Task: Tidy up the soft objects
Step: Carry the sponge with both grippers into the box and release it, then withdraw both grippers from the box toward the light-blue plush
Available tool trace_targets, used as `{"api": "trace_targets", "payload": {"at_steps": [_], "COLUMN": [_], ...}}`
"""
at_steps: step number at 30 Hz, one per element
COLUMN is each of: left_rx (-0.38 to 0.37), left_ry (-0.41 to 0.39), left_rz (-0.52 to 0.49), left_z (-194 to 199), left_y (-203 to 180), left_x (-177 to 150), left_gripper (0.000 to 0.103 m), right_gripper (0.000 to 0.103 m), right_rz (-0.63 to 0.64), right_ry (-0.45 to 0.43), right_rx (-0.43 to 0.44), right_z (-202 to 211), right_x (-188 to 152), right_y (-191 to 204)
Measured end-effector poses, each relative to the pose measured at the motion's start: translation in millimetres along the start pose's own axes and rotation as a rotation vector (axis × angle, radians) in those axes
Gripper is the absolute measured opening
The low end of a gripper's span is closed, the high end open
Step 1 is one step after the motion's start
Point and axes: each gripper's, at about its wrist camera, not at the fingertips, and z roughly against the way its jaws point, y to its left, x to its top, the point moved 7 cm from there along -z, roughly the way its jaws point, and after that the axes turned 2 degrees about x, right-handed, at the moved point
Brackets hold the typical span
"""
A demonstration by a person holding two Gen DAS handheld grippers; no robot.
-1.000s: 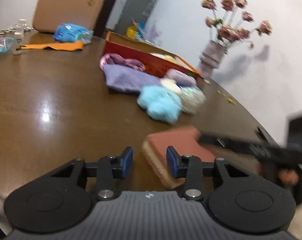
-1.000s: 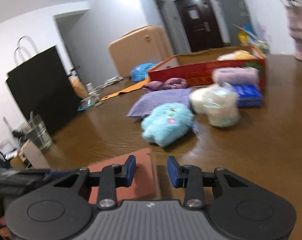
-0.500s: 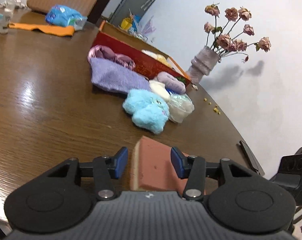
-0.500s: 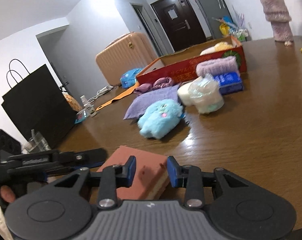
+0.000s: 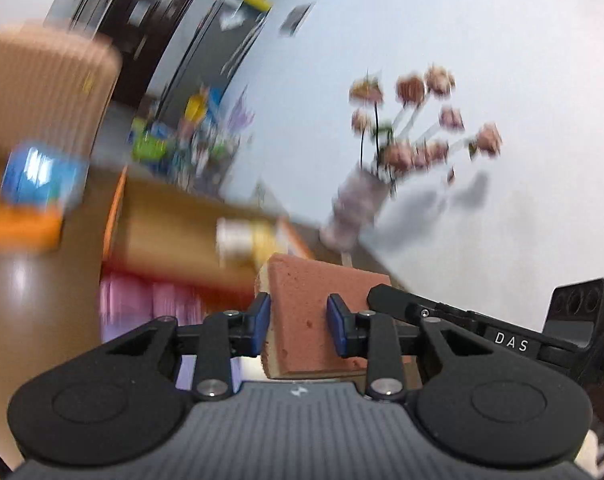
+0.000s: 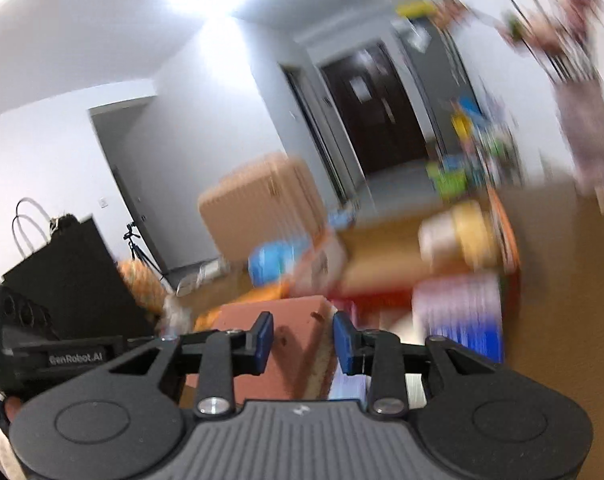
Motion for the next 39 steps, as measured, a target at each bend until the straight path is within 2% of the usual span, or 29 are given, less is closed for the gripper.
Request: {"api": "trace_targets", "payload": {"at_steps": [3,5,8,10,14,17,19,20,23,24,27,30,34,39], "left_rx": [0.036,0.079,0.168,0.241,0.384,0.446,0.433,0.424,0.400,0.400,0.402,0.403,0.383,0.402], "left_ry": [-0.002,0.033,0.124,0.173,0.292,0.337,0.315,0.308,0.311,0.305,0.288,0.264,0.231,0.168], "left_rz": [-0.031,-0.067,-0.014,0.015,-0.021,-0.072,-0.111,-0.119,-0.080,-0.080,-0.103,-0.136,-0.182,-0.229], "left_z": [-48.8,-93.7,-163.5,-205.5,-270.7,-288.2,-286.9,-285.7,-283.7,-281.8,-265.1,-237.9,-184.6,-114.3], "left_y": [17.7,39.1,88.4,121.3,176.8,198.1,197.7,196.9,194.3,190.6,178.5,155.3,115.3,73.5], "left_x": [79.1,119.4,140.1,135.3,106.9,94.0,93.9,94.5,97.6,100.4,109.7,125.2,141.5,151.8], "left_gripper": [0.030,0.030,0.030,0.030,0.030,0.033,0.039,0.042,0.043,0.043,0.043,0.045,0.054,0.062], "right_gripper": [0.032,0.032,0.032,0.032,0.032,0.031,0.031,0.031,0.031,0.035,0.035,0.035,0.049,0.059], "right_rz": [0.031,0.015,-0.063,-0.142,-0.228,-0.245,-0.218,-0.195,-0.168,-0.173,-0.129,-0.057,0.029,0.086], "right_ry": [0.000,0.035,0.131,0.211,0.348,0.404,0.428,0.432,0.445,0.438,0.421,0.370,0.312,0.265], "right_rx": [-0.014,-0.027,-0.052,-0.076,-0.146,-0.158,-0.176,-0.186,-0.182,-0.171,-0.149,-0.171,-0.216,-0.289], "right_z": [-59.4,-104.7,-183.7,-242.0,-332.7,-366.8,-378.0,-380.1,-383.5,-379.5,-355.6,-311.7,-237.4,-142.7], "right_x": [74.8,110.2,132.7,122.9,74.9,50.6,40.3,35.0,28.5,30.4,48.3,79.3,118.9,145.3], "right_y": [-14.7,-31.5,-65.7,-95.1,-140.0,-152.5,-152.2,-150.7,-147.2,-145.1,-135.7,-125.8,-116.1,-110.0]}}
